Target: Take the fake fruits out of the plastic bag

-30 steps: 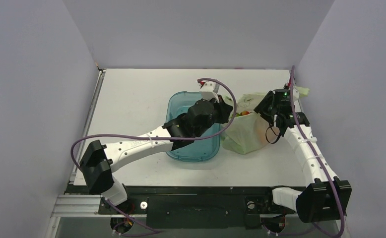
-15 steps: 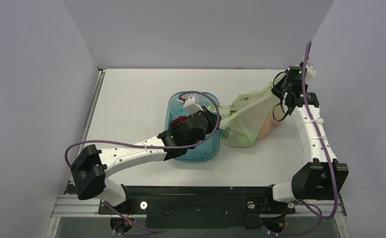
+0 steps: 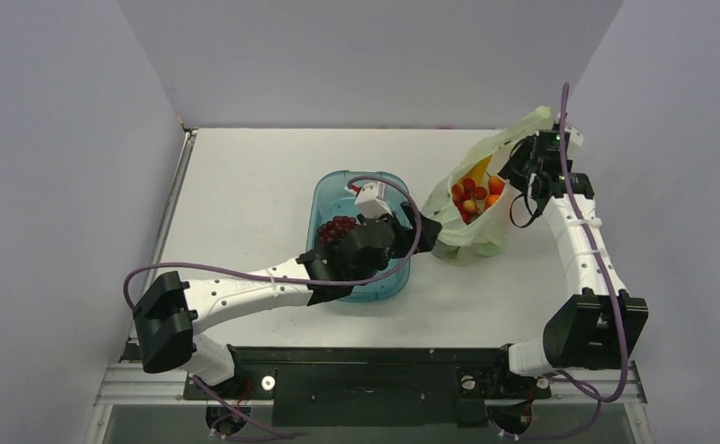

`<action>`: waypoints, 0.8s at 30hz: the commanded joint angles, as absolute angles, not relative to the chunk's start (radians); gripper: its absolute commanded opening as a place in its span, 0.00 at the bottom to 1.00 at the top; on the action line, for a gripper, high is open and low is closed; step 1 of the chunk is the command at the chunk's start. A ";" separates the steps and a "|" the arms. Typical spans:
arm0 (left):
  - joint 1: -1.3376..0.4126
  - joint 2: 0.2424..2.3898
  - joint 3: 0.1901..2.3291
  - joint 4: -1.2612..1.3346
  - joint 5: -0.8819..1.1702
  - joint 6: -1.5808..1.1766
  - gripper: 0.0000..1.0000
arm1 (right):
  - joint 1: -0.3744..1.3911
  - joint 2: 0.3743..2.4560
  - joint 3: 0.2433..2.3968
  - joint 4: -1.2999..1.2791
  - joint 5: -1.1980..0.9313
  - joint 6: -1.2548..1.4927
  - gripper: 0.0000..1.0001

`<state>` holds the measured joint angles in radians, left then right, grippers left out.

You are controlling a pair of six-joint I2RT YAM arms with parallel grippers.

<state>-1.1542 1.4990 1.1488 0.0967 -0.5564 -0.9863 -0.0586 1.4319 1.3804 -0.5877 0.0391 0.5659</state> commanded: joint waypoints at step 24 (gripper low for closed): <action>-1.129 1.454 1.245 0.053 -0.051 -0.636 0.86 | 0.036 1.039 0.995 -0.466 0.018 0.622 0.00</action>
<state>-1.1191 1.5730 1.2568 0.0002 -0.1101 -0.6647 0.0364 1.1408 1.0199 -0.4938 -0.0212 0.6140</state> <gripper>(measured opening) 0.839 0.003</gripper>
